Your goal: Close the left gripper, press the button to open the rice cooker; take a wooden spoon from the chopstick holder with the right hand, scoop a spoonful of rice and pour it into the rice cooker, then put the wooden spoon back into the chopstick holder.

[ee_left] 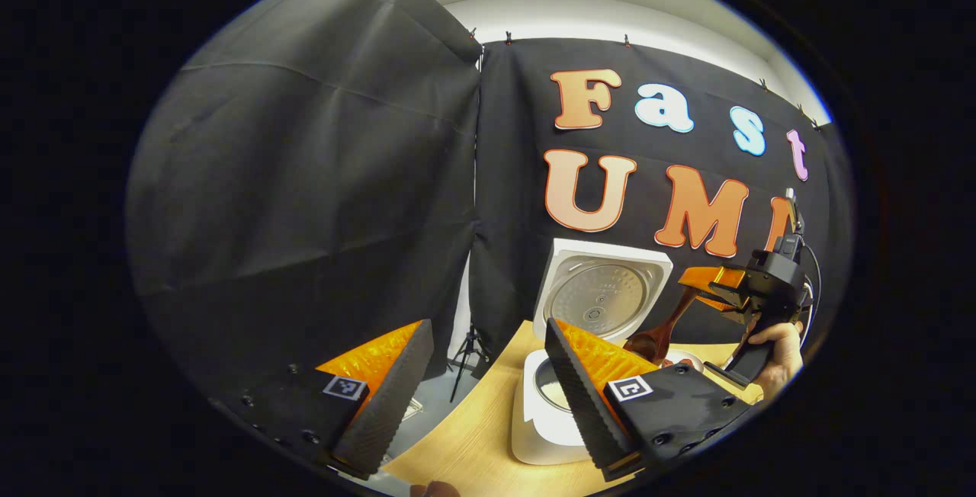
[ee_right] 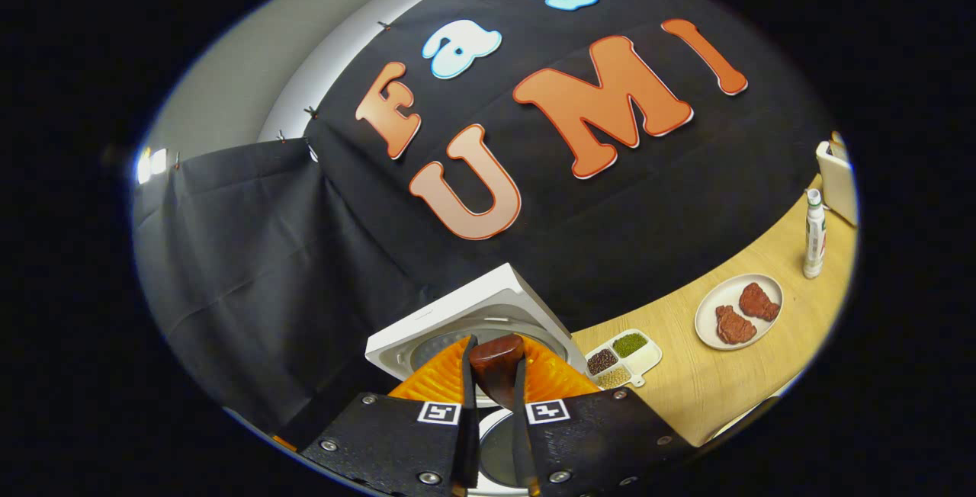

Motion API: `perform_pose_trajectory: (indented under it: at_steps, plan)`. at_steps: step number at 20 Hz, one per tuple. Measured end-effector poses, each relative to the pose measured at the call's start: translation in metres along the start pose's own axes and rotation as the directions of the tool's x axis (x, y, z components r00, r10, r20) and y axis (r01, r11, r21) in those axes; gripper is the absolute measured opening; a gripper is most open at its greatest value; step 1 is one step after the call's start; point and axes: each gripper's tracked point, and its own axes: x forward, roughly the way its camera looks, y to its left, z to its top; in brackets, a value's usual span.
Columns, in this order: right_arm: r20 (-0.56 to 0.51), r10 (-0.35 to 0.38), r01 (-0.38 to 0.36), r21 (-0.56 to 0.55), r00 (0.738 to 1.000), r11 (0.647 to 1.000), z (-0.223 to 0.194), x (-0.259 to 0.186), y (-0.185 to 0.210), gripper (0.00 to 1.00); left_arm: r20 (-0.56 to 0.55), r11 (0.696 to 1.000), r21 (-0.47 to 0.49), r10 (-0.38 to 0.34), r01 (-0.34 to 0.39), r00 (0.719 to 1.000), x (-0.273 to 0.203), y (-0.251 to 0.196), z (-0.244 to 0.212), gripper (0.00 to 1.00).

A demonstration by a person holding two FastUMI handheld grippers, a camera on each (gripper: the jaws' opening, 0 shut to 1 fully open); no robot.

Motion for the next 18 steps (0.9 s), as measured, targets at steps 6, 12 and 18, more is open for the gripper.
perform_pose_trajectory:
  at_steps: [6, 12, 18]
  plan:
    - [0.003, 0.073, -0.071, -0.192, 0.997, 0.979, 0.003, -0.002, 0.030, 0.17, 0.005, 1.000, 0.003, -0.008, 0.008, 1.000, 0.004, -0.003, 0.001, 1.00]
    - [-0.005, 0.139, -0.133, -0.313, 0.990, 0.940, -0.003, -0.007, 0.053, 0.17, -0.002, 1.000, 0.008, -0.006, 0.006, 1.000, 0.007, 0.000, -0.003, 1.00]
    - [-0.025, 0.147, -0.147, -0.326, 0.989, 0.934, -0.012, -0.010, 0.050, 0.17, -0.006, 1.000, 0.012, -0.015, 0.015, 1.000, 0.008, -0.002, -0.005, 1.00]
